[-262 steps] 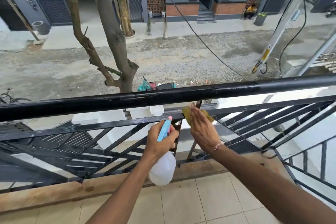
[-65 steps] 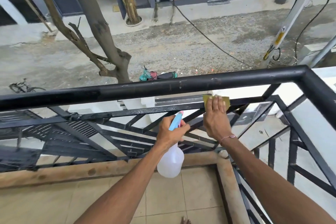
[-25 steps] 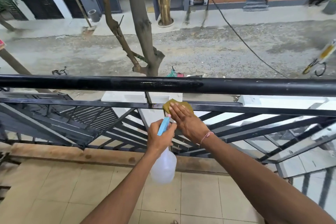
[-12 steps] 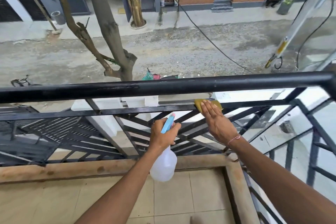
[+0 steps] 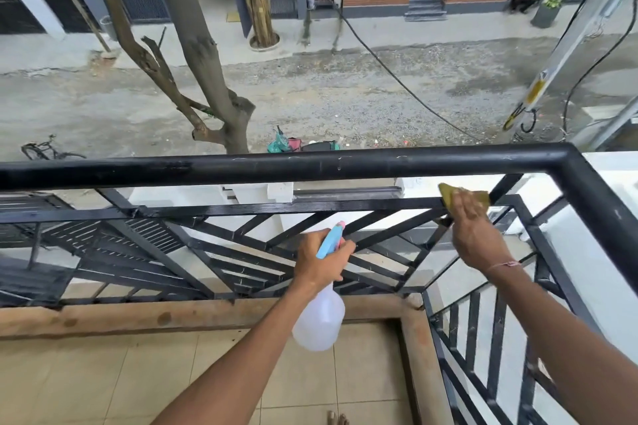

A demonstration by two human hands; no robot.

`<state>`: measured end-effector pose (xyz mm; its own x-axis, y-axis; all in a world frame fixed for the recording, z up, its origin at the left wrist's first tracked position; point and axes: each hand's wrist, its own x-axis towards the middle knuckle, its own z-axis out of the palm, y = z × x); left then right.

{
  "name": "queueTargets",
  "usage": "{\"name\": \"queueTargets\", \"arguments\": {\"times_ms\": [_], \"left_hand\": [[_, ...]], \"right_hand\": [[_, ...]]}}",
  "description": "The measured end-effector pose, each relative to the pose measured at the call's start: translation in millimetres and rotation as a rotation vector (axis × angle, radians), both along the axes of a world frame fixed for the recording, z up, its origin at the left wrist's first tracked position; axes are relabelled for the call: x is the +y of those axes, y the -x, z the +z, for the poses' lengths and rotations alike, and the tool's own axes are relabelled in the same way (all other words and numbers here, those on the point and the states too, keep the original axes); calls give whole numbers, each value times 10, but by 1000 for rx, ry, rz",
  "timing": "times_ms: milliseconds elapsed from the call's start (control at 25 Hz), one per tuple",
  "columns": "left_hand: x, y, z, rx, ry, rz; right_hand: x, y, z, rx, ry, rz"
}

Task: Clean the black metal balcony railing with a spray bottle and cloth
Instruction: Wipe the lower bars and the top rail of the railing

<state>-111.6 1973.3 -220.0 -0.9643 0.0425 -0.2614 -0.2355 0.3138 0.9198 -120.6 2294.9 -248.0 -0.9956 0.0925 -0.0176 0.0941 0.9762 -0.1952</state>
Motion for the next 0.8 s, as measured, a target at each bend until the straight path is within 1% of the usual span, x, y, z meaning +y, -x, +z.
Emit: {"name": "queueTargets", "arguments": {"times_ms": [120, 280, 400, 480, 560, 640, 720, 800], "left_hand": [[196, 40, -38, 4, 21, -52], [368, 128, -90, 0, 43, -92], [439, 205, -85, -16, 37, -96], [457, 250, -90, -1, 37, -114], [452, 279, -83, 24, 41, -130], [427, 311, -84, 44, 44, -122], [401, 324, -77, 45, 44, -109], [374, 299, -74, 50, 46, -101]], "right_hand": [[171, -12, -33, 36, 6, -46], [92, 46, -200, 47, 59, -131], [-110, 109, -246, 108, 112, -225], [-425, 137, -269, 164, 166, -271], [-800, 139, -320, 242, 188, -201], [-1072, 152, -393, 270, 184, -82], [-1145, 165, -416, 259, 188, -45], [-1109, 174, -408, 243, 147, -22]]}}
